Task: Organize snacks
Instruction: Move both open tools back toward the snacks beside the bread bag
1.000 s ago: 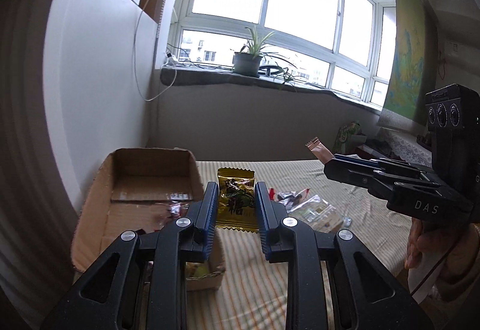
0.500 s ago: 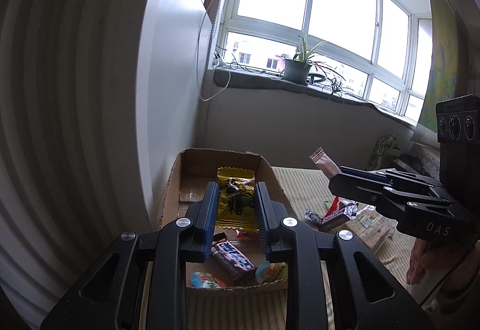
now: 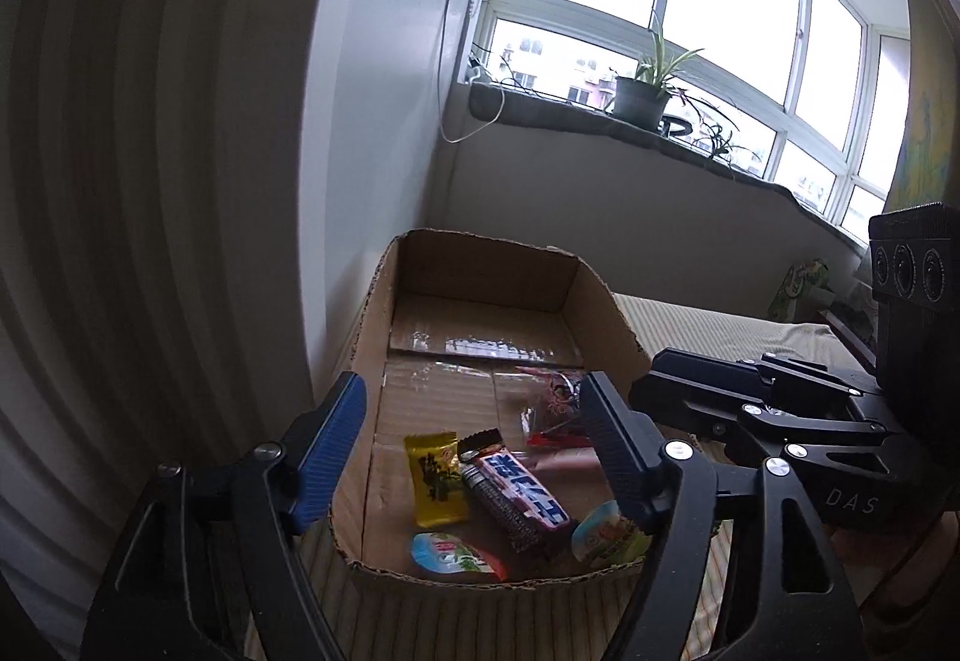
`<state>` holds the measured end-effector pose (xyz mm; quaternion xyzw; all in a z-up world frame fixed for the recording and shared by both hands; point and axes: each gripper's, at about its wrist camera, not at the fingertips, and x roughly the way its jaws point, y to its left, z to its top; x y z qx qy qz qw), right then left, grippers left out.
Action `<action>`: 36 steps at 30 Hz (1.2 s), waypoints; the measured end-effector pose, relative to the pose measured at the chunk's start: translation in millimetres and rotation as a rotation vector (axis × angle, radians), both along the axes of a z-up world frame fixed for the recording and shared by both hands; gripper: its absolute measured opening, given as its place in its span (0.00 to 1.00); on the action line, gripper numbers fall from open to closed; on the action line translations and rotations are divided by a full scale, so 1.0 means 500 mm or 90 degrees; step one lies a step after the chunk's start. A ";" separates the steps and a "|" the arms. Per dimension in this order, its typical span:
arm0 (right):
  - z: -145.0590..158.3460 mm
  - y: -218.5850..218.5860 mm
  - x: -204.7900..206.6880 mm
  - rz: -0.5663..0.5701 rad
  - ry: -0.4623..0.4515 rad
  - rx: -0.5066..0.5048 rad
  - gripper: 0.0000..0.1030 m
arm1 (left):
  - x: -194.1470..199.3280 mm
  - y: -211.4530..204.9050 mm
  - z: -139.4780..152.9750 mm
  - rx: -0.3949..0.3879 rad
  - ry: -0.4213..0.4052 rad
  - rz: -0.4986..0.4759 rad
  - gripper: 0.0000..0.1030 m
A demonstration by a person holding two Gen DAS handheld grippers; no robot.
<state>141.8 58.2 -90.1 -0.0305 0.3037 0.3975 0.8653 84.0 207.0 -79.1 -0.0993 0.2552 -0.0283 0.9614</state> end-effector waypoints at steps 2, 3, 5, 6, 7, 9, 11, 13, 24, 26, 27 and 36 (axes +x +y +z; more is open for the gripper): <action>-0.002 -0.001 -0.002 -0.001 0.005 -0.002 0.36 | -0.006 0.007 -0.007 -0.012 0.010 0.005 0.73; -0.001 0.000 -0.006 0.002 0.003 -0.003 0.36 | -0.011 0.009 -0.008 -0.017 0.009 0.008 0.73; 0.006 0.003 -0.013 0.006 -0.005 -0.002 0.36 | -0.022 0.015 -0.006 -0.024 0.006 0.015 0.73; 0.009 0.004 -0.017 0.009 -0.008 0.000 0.36 | -0.026 0.018 -0.004 -0.028 0.006 0.019 0.73; 0.012 0.006 -0.020 0.012 -0.009 0.001 0.36 | -0.033 0.021 -0.002 -0.032 0.004 0.022 0.73; 0.018 0.009 -0.032 0.018 -0.013 0.002 0.37 | -0.043 0.024 0.005 -0.036 0.000 0.024 0.73; 0.023 0.011 -0.044 0.024 -0.017 0.004 0.41 | -0.053 0.024 0.012 -0.037 -0.004 0.029 0.73; 0.028 0.013 -0.057 0.030 -0.020 0.006 0.46 | -0.062 0.024 0.019 -0.035 -0.005 0.029 0.73; 0.055 -0.010 -0.107 0.043 -0.036 0.033 0.48 | -0.093 0.002 0.053 -0.019 -0.015 0.034 0.73; 0.056 -0.024 -0.109 0.038 -0.037 0.039 0.48 | -0.094 -0.009 0.059 -0.013 -0.015 0.031 0.73; 0.057 -0.033 -0.109 0.035 -0.036 0.043 0.49 | -0.094 -0.016 0.062 -0.009 -0.015 0.029 0.74; 0.049 -0.162 -0.106 -0.020 -0.028 0.083 0.58 | -0.070 -0.116 0.077 0.032 -0.006 -0.008 0.75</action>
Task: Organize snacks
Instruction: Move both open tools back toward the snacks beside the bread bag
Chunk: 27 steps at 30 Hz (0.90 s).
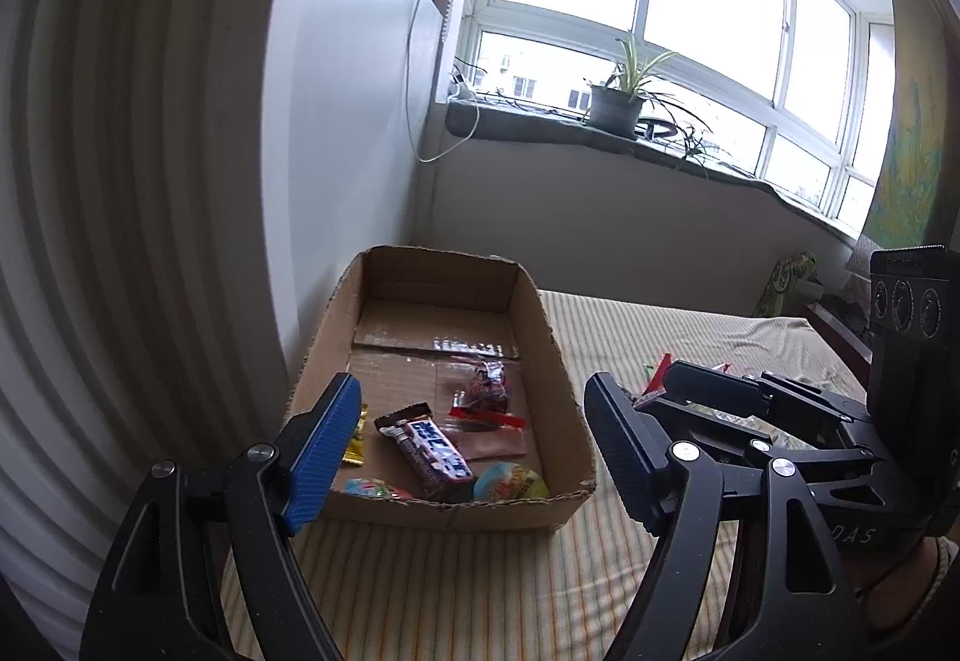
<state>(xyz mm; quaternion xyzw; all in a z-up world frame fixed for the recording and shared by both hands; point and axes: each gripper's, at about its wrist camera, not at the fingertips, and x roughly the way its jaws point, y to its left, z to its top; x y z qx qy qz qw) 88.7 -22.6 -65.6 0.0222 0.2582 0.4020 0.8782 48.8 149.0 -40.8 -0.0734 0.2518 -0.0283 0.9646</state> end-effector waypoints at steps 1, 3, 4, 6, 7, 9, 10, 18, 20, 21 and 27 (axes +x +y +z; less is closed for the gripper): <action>-0.001 -0.019 0.000 -0.010 0.001 0.005 0.59 | 0.004 -0.015 0.001 0.004 0.002 -0.006 0.75; -0.004 -0.063 0.002 -0.031 0.004 0.015 0.59 | 0.010 -0.045 0.003 0.014 0.004 -0.022 0.75; -0.005 -0.086 0.003 -0.042 0.006 0.020 0.59 | 0.015 -0.063 0.004 0.019 0.005 -0.031 0.75; -0.010 -0.135 0.003 -0.068 0.010 0.027 0.59 | 0.021 -0.097 0.006 0.028 0.008 -0.048 0.75; -0.012 -0.160 0.002 -0.083 0.012 0.030 0.59 | 0.024 -0.115 0.006 0.033 0.009 -0.058 0.75; -0.018 -0.211 -0.001 -0.113 0.018 0.035 0.59 | 0.030 -0.146 0.008 0.039 0.009 -0.079 0.75; -0.022 -0.236 -0.003 -0.129 0.022 0.035 0.60 | 0.033 -0.162 0.010 0.042 0.009 -0.090 0.75; -0.040 -0.365 -0.033 -0.220 0.039 0.033 0.63 | 0.021 -0.243 0.018 0.052 0.002 -0.161 0.75; -0.035 -0.375 -0.043 -0.228 0.034 0.032 0.63 | 0.013 -0.245 0.019 0.051 0.003 -0.168 0.75; -0.030 -0.376 -0.045 -0.230 0.031 0.032 0.63 | 0.011 -0.245 0.019 0.049 0.002 -0.171 0.75; -0.014 -0.373 -0.064 -0.231 0.016 0.023 0.64 | -0.008 -0.257 0.024 0.041 -0.001 -0.185 0.75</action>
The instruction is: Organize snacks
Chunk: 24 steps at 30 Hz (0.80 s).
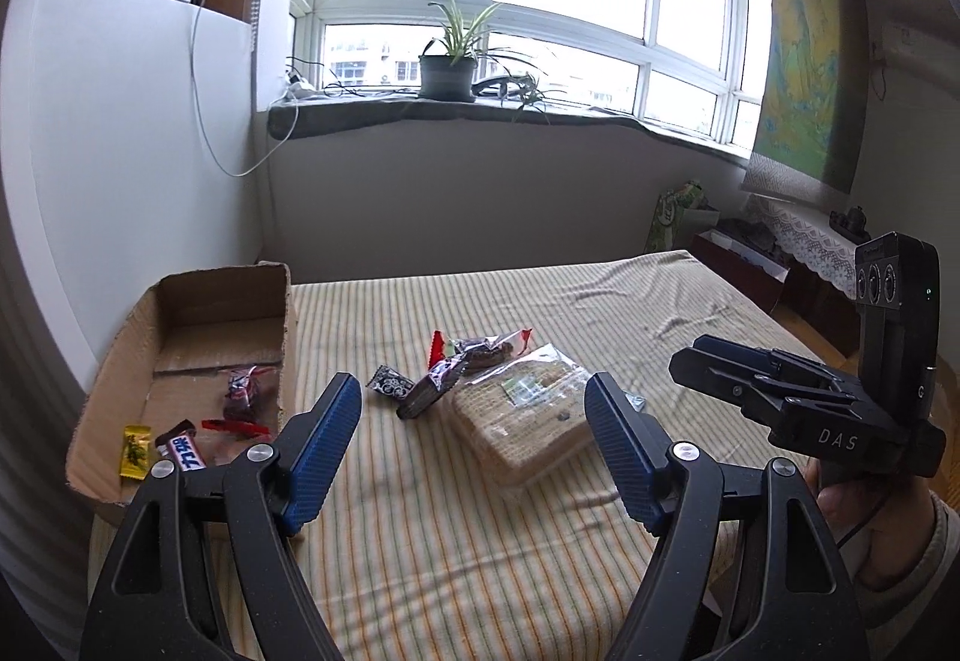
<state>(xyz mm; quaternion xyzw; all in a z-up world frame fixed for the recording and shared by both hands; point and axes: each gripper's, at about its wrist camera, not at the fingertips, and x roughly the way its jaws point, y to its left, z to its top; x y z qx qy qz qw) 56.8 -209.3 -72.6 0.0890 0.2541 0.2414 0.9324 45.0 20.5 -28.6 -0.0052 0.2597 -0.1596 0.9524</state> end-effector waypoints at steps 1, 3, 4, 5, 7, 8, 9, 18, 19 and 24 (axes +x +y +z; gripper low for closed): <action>-0.001 0.003 -0.001 0.000 0.001 -0.002 0.66 | -0.002 -0.001 -0.001 -0.001 0.000 -0.003 0.75; -0.007 0.003 -0.002 -0.001 0.005 -0.006 0.69 | -0.004 -0.004 -0.004 -0.002 0.002 -0.005 0.75; -0.012 0.003 0.000 -0.001 0.009 -0.007 0.70 | -0.003 -0.005 -0.006 -0.003 0.004 -0.006 0.75; -0.018 0.000 0.002 -0.003 0.014 -0.008 0.70 | -0.001 -0.007 -0.009 -0.004 0.007 -0.007 0.75; -0.032 -0.008 0.009 -0.009 0.026 -0.008 0.70 | 0.004 -0.010 -0.016 -0.004 0.013 -0.005 0.79; -0.039 -0.013 0.014 -0.014 0.033 -0.011 0.70 | 0.009 -0.012 -0.021 -0.004 0.016 -0.005 0.80; -0.048 -0.017 0.021 -0.020 0.042 -0.018 0.70 | 0.015 -0.014 -0.026 -0.005 0.022 -0.006 0.80; -0.137 -0.058 0.123 -0.046 0.157 -0.143 0.71 | 0.135 -0.014 -0.089 -0.008 0.084 0.013 0.80; -0.143 -0.059 0.132 -0.040 0.166 -0.152 0.71 | 0.153 -0.014 -0.097 -0.006 0.093 0.015 0.80; -0.151 -0.057 0.164 -0.007 0.181 -0.183 0.71 | 0.221 -0.019 -0.131 -0.001 0.125 0.018 0.79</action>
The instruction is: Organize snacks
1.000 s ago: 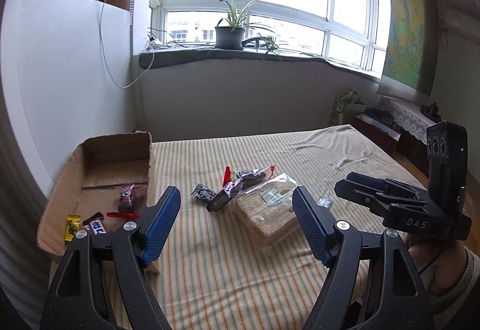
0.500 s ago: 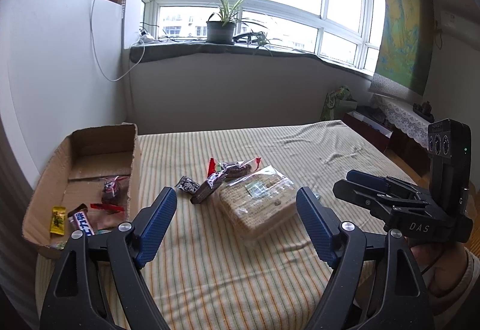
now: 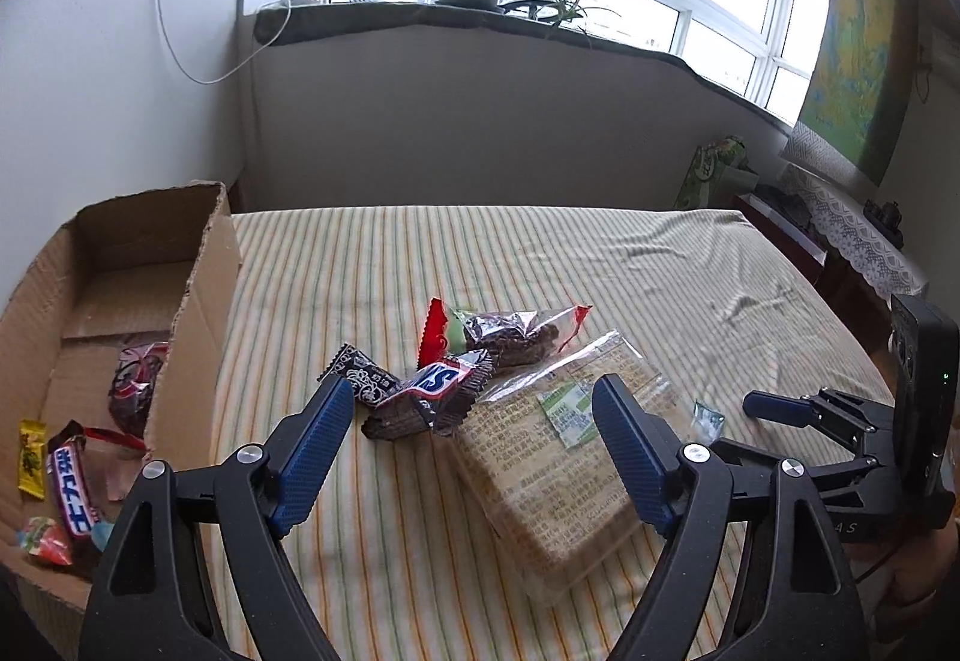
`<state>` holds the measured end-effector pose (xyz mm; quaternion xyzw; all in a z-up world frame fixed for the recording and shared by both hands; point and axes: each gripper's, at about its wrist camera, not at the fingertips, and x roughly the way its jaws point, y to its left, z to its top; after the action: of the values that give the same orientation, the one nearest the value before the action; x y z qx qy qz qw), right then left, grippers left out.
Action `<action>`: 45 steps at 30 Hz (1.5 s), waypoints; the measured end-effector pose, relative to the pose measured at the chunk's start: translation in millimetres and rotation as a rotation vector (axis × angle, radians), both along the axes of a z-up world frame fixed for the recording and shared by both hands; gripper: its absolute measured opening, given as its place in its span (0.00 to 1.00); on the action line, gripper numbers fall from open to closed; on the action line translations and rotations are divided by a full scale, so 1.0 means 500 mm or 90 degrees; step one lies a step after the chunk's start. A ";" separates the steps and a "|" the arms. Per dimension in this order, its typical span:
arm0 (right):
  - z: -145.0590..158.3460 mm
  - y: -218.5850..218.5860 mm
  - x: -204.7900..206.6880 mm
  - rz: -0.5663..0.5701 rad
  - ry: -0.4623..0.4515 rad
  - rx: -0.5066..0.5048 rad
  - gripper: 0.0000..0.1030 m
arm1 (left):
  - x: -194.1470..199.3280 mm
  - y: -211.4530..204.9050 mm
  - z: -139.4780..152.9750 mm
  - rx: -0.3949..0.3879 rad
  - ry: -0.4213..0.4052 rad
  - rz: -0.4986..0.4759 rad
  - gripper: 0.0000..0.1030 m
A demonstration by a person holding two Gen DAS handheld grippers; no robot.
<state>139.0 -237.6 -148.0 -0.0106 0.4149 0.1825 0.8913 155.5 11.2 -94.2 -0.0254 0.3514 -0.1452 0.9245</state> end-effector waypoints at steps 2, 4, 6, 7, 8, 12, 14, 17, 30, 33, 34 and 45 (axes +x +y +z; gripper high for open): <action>-0.001 0.007 0.011 0.012 0.007 -0.009 0.71 | 0.014 -0.003 -0.009 0.001 0.009 0.003 0.79; 0.000 0.013 0.018 0.022 0.007 -0.017 0.71 | 0.024 -0.001 -0.014 -0.006 0.011 0.007 0.79; -0.002 0.018 0.024 0.028 0.009 -0.027 0.71 | 0.033 -0.001 -0.016 -0.007 0.012 0.006 0.79; -0.003 0.022 0.027 0.031 0.009 -0.031 0.71 | 0.036 -0.001 -0.017 -0.009 0.011 0.006 0.79; -0.003 0.024 0.030 0.033 0.009 -0.037 0.71 | 0.038 0.001 -0.018 -0.012 0.012 0.007 0.78; -0.004 0.036 0.025 0.044 0.007 -0.065 0.71 | 0.054 0.014 -0.024 -0.040 0.024 0.012 0.60; -0.006 0.047 0.022 0.053 0.003 -0.081 0.71 | 0.055 0.018 -0.026 -0.048 0.027 0.008 0.52; -0.005 0.047 0.019 0.057 0.001 -0.076 0.60 | 0.057 0.019 -0.030 -0.053 0.031 0.003 0.38; 0.004 0.025 0.005 0.043 -0.016 -0.047 0.08 | 0.027 0.054 -0.026 -0.086 0.015 0.025 0.21; 0.011 0.022 -0.006 0.039 -0.021 -0.037 0.07 | 0.014 0.059 -0.022 -0.093 0.011 0.029 0.21; 0.012 0.020 -0.010 0.037 -0.022 -0.035 0.07 | 0.007 0.061 -0.021 -0.093 0.009 0.030 0.20; 0.031 0.008 -0.056 0.024 -0.040 -0.021 0.07 | -0.061 0.096 -0.037 -0.109 0.014 0.057 0.16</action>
<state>110.9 -233.6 -132.3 -0.0386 0.3891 0.1918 0.9002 124.8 59.3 -112.5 -0.1216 0.3467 -0.1325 0.9206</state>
